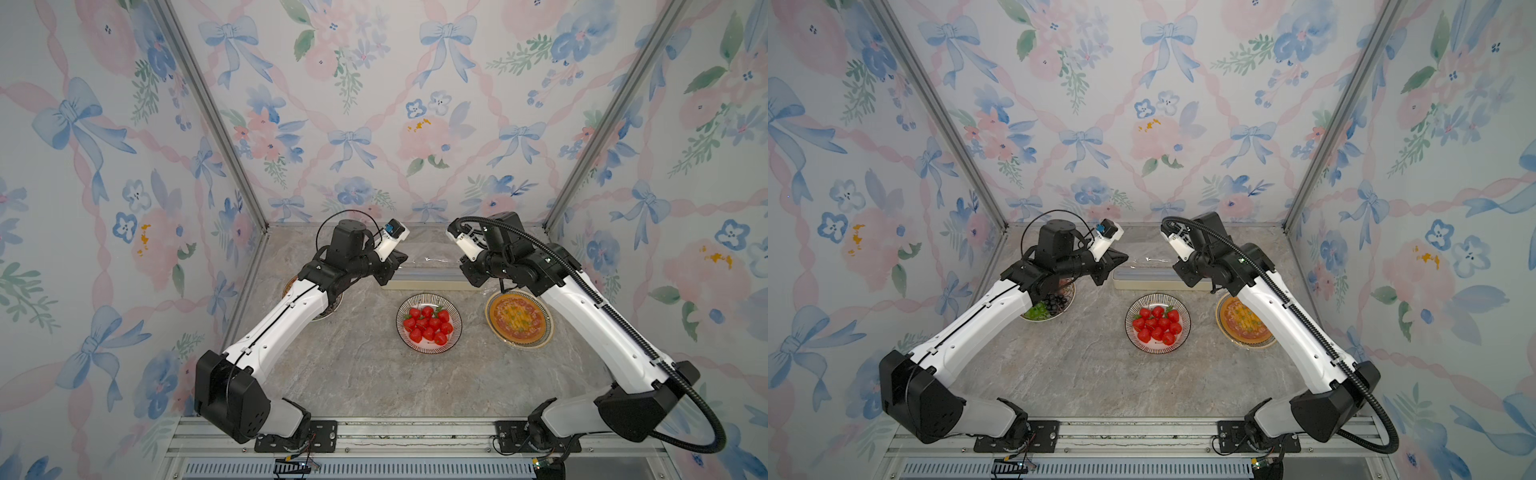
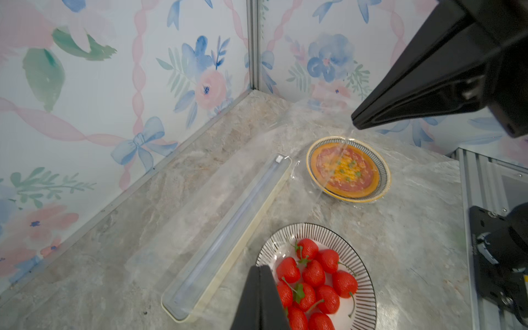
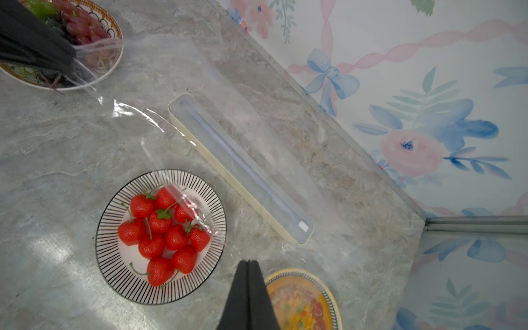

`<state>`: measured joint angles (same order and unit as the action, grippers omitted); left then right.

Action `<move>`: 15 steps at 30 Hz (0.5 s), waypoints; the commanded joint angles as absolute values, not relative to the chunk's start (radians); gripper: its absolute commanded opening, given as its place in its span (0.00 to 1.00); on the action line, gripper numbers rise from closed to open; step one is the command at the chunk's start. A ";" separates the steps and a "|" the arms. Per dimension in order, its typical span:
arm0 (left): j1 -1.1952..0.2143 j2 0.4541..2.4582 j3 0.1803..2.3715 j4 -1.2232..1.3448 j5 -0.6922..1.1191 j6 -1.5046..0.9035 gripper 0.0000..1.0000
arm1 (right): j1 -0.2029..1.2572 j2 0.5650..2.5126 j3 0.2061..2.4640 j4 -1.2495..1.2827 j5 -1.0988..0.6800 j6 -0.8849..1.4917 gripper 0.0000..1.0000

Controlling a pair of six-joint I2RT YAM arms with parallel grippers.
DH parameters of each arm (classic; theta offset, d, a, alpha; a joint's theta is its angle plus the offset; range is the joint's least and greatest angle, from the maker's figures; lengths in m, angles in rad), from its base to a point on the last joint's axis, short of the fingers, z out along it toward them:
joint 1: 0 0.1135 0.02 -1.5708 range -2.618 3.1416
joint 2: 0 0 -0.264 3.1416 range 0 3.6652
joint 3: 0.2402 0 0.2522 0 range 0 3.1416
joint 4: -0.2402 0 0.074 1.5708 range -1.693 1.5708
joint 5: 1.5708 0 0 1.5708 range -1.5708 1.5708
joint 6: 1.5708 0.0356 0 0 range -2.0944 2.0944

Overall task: Wrap the plate with plastic wrap
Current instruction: Pull the plastic wrap from the plastic wrap cutting box, then cover the plate with plastic wrap.

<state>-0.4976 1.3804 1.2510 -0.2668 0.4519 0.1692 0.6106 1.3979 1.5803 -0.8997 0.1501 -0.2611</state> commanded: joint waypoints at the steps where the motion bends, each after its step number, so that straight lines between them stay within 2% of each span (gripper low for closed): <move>1: -0.523 1.313 1.161 -0.264 0.428 0.110 0.00 | 0.678 1.342 1.466 -0.912 0.240 -0.105 0.00; 9: -0.611 1.160 0.919 -0.262 0.414 -0.034 0.00 | 0.861 1.224 1.262 -0.968 0.288 0.201 0.00; 15: -0.679 1.040 0.767 -0.248 0.386 -0.159 0.00 | 0.983 1.230 1.160 -0.986 0.288 0.403 0.00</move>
<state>-0.6586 1.0874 0.8108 -0.2596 0.4034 -0.0677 0.9440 1.2316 1.2018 -0.9470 0.2687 0.2470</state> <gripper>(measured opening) 0.047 0.047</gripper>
